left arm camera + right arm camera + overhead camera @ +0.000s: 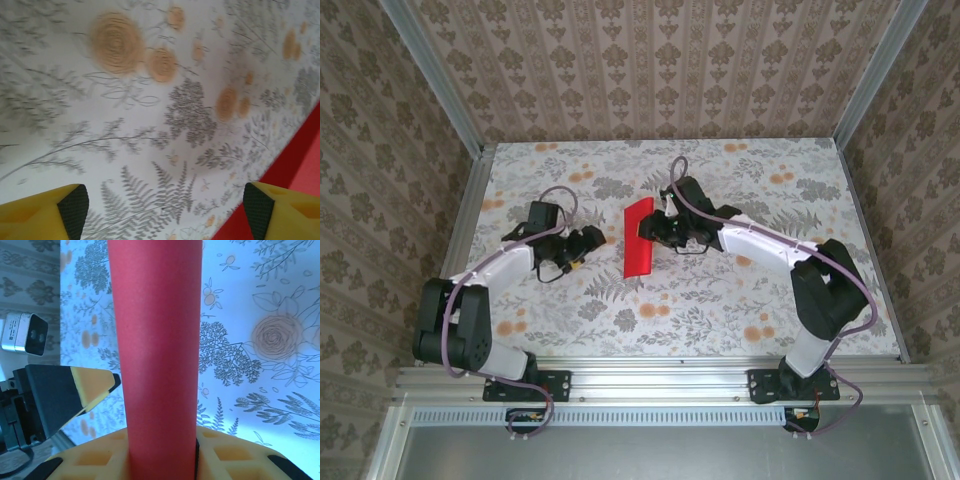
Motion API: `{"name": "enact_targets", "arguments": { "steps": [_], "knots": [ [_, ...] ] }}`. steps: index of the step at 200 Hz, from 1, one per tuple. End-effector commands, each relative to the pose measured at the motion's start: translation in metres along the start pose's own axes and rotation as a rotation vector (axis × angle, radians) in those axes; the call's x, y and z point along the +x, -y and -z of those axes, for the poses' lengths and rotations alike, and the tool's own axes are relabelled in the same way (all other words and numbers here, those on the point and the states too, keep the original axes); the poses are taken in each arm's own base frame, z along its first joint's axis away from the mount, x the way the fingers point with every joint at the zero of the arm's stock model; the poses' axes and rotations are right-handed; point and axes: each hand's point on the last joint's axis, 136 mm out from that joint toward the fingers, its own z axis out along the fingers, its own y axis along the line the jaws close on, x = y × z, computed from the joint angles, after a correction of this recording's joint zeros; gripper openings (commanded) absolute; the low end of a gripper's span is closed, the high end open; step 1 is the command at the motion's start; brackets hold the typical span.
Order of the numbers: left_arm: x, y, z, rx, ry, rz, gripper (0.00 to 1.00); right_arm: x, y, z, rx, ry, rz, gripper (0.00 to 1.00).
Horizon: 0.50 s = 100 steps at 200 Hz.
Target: Fold a paper plane with a square sheet of paper (pick it up from the middle)
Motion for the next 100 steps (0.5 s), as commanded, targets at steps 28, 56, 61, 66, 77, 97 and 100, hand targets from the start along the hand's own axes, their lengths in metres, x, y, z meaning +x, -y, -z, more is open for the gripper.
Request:
{"name": "enact_targets", "arguments": {
  "steps": [28, 56, 61, 66, 77, 97, 100],
  "knots": [
    [0.005, 0.031, -0.012, 0.082, 0.017, -0.049, 0.76, 0.017, 0.028, -0.02, -0.121, -0.114, -0.097, 0.33],
    [0.011, 0.034, -0.026, 0.076, -0.012, -0.055, 0.68, 0.024, 0.059, -0.032, -0.09, -0.148, -0.131, 0.33],
    [0.012, 0.035, -0.029, 0.073, -0.018, -0.059, 0.67, 0.024, 0.064, -0.034, -0.082, -0.151, -0.131, 0.33],
    [0.013, 0.035, -0.031, 0.068, -0.022, -0.06, 0.66, 0.025, 0.07, -0.035, -0.069, -0.153, -0.135, 0.33],
    [0.015, 0.037, -0.036, 0.061, -0.031, -0.069, 0.65, 0.026, 0.081, -0.038, -0.043, -0.158, -0.142, 0.34],
    [0.02, 0.04, -0.044, 0.051, -0.048, -0.084, 0.63, 0.028, 0.099, -0.042, -0.002, -0.168, -0.155, 0.35],
    [0.02, 0.041, -0.045, 0.05, -0.049, -0.087, 0.63, 0.028, 0.101, -0.043, 0.004, -0.167, -0.155, 0.35]
  ]
}}
